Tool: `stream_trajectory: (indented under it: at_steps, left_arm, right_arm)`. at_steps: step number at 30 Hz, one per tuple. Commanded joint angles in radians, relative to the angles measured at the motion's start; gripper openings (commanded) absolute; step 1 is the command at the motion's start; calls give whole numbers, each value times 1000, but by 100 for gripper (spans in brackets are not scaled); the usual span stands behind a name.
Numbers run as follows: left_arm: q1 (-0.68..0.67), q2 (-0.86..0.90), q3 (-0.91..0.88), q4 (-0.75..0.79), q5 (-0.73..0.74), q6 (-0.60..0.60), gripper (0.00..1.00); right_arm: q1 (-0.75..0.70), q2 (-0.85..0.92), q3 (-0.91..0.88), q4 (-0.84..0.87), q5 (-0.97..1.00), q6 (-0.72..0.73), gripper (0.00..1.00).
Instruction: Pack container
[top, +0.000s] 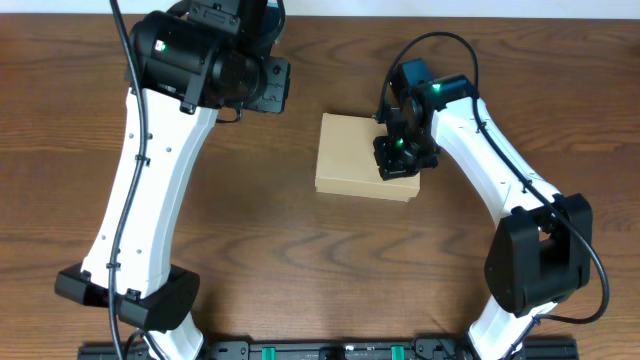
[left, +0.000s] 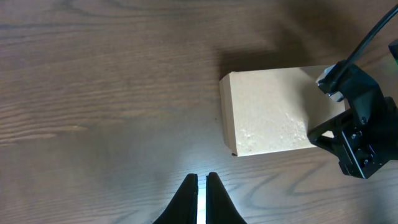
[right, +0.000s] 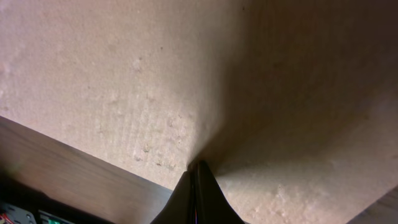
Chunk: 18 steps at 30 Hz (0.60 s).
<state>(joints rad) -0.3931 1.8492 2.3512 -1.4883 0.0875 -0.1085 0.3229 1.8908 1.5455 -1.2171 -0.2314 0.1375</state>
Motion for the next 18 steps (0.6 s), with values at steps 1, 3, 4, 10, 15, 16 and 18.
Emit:
stream_trajectory:
  at_steps: [1, 3, 4, 10, 15, 16, 18]
  left_arm:
    - [2, -25, 8, -3, -21, -11, 6]
    - [2, -25, 8, -5, -21, -11, 6]
    - [2, -25, 8, -5, -21, -12, 6]
    - [2, -27, 8, -5, -22, -12, 6]
    - [2, -52, 8, -16, -81, -12, 6]
    - [2, -63, 8, -19, -99, -12, 5]
    - [2, -87, 8, -23, -125, -12, 6]
  right_arm:
    - [5, -4, 45, -3, 50, 5, 1]
    - [5, -13, 100, -26, 87, 8, 1]
    - [4, -19, 140, -43, 111, 11, 1]
    - [-14, -39, 421, -203, 261, 15, 1]
    - [-48, -42, 601, -381, 414, 25, 1]
    - [-60, -49, 624, -407, 415, 35, 1]
    - [-84, -71, 656, -450, 419, 38, 1]
